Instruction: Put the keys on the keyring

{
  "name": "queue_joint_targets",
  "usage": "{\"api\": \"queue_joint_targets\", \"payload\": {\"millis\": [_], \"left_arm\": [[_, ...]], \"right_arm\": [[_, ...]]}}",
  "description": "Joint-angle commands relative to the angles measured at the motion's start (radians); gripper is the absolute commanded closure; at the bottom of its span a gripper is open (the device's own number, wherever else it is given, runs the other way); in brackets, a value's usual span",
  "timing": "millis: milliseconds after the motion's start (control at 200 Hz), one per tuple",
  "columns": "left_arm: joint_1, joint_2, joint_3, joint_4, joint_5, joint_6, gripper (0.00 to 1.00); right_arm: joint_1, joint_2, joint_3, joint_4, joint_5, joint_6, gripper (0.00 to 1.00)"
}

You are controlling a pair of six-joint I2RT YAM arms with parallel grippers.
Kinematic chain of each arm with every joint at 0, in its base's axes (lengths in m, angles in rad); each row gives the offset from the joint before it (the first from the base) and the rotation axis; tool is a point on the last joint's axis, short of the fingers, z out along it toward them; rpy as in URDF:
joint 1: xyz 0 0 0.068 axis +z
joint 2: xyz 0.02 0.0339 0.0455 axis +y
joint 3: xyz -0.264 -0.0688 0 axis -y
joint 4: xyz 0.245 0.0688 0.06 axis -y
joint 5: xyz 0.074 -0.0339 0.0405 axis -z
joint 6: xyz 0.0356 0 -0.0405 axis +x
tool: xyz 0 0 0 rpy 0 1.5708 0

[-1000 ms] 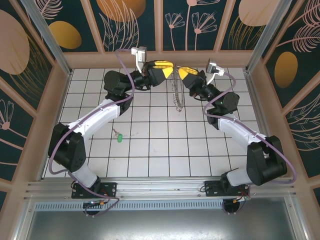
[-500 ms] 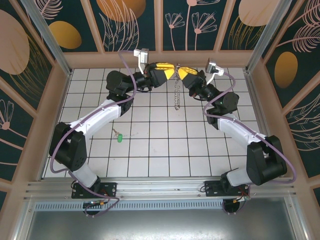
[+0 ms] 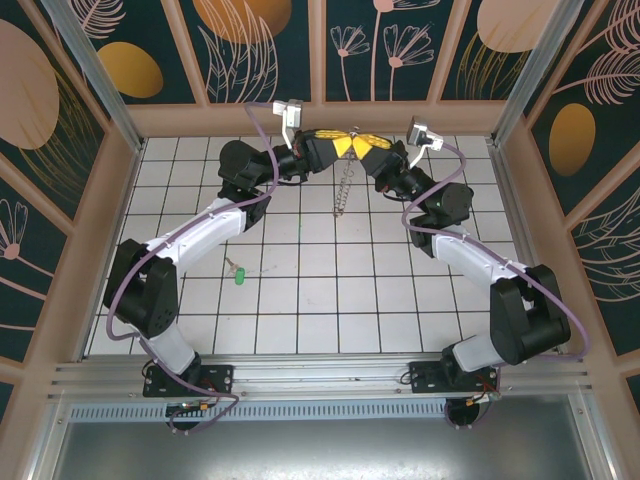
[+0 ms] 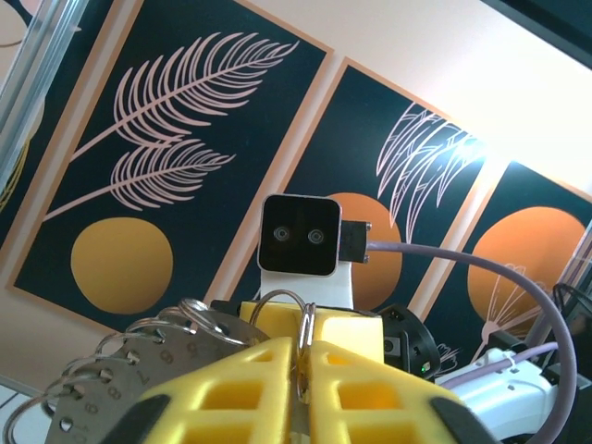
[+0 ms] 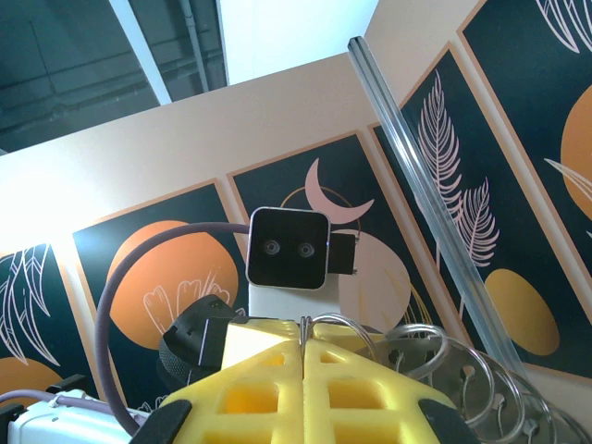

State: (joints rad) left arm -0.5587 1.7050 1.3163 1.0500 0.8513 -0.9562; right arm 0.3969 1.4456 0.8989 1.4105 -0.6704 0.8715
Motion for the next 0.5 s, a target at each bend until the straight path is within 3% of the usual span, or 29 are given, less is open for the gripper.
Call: {"api": "queue_joint_targets", "payload": {"millis": [0,55,335,425,495], "left_arm": [[-0.010,0.003,0.027,0.038,0.006,0.003,0.96],[-0.009,0.003,0.030,0.044,0.006,-0.001,1.00],[-0.011,0.002,0.026,0.051,0.002,0.003,1.00],[-0.011,0.001,0.032,0.007,0.004,0.035,1.00],[-0.012,-0.016,0.044,-0.087,0.007,0.102,1.00]], "right_arm": [[0.011,-0.001,0.038,0.066,-0.006,0.008,1.00],[0.011,-0.002,0.039,0.061,-0.010,0.008,1.00],[0.007,-0.024,0.044,-0.010,-0.021,-0.011,1.00],[-0.025,-0.065,0.033,-0.072,-0.024,-0.017,0.63],[-0.070,-0.122,0.006,-0.135,-0.026,-0.030,0.50]]}}
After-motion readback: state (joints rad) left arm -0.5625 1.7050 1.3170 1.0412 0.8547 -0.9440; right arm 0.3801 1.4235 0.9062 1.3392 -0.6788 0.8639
